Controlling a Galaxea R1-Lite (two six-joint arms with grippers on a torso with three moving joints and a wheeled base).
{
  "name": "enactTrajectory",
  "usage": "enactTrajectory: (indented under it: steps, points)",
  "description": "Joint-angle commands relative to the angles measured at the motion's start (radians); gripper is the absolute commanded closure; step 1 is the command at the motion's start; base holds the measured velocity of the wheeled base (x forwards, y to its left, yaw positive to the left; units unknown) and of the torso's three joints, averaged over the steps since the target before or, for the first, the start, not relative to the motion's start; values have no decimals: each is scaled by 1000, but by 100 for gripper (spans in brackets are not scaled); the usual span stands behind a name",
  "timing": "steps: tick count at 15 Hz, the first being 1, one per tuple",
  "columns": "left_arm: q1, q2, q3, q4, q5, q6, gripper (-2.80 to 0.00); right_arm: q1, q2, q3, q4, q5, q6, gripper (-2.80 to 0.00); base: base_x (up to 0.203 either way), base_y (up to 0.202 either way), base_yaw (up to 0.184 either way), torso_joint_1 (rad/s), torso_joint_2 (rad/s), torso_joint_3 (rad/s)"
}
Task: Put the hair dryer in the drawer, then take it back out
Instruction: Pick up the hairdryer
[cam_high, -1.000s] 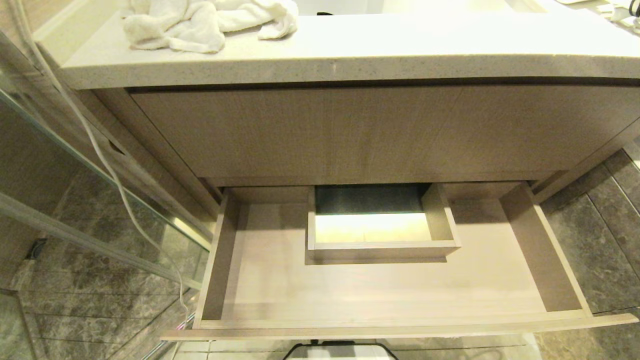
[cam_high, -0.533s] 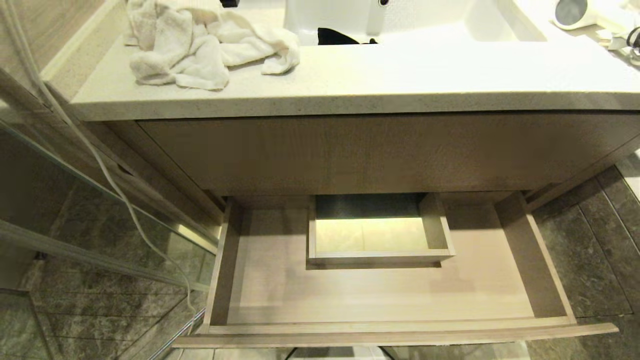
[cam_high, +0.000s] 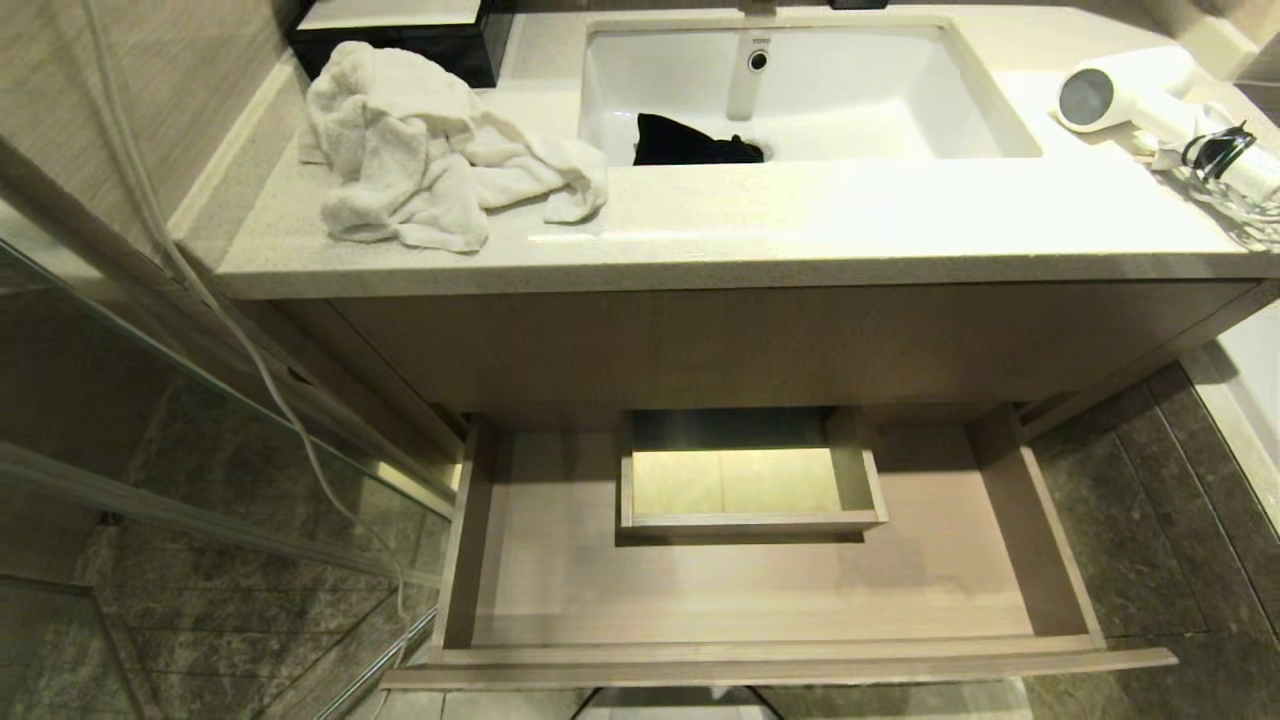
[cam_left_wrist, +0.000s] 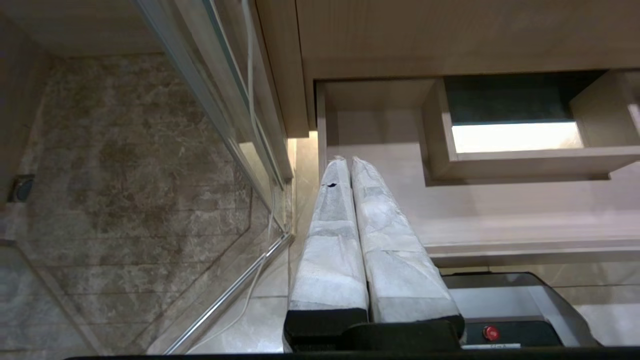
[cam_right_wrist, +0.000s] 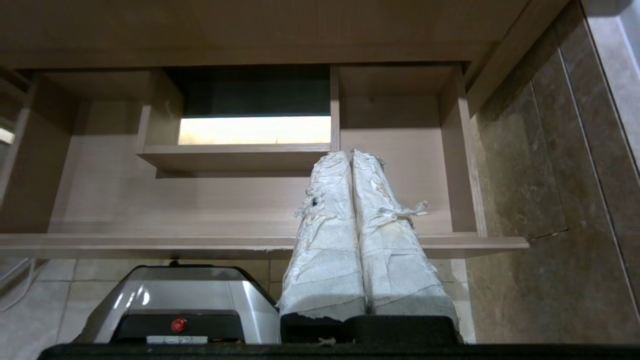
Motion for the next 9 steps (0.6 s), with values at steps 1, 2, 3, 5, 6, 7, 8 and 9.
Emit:
enactTrajectory:
  steps: [1,2,3,5,6,7,8,9]
  points:
    - [0,-1,0,0,0,0,0,0,-1,2,0,1,0,0,0,0,0,330,-626,-298]
    - [0,0,2,0,0,0,0,0,-1,2,0,1,0,0,0,0,0,249,-466,-234]
    - [0,0,2,0,0,0,0,0,-1,2,0,1,0,0,0,0,0,222,-422,-207]
    - [0,0,0,0,0,0,0,0,-1,2,0,1,0,0,0,0,0,200,-369,-174]
    - [0,0,2,0,0,0,0,0,-1,2,0,1,0,0,0,0,0,188,-347,-167]
    - [0,-2,2,0,0,0,0,0,-1,2,0,1,0,0,0,0,0,173,-342,-168]
    - [0,0,1,0,0,0,0,0,-1,2,0,1,0,0,0,0,0,176,-339,-166]
    - [0,0,2,0,0,0,0,0,-1,2,0,1,0,0,0,0,0,181,-342,-163]
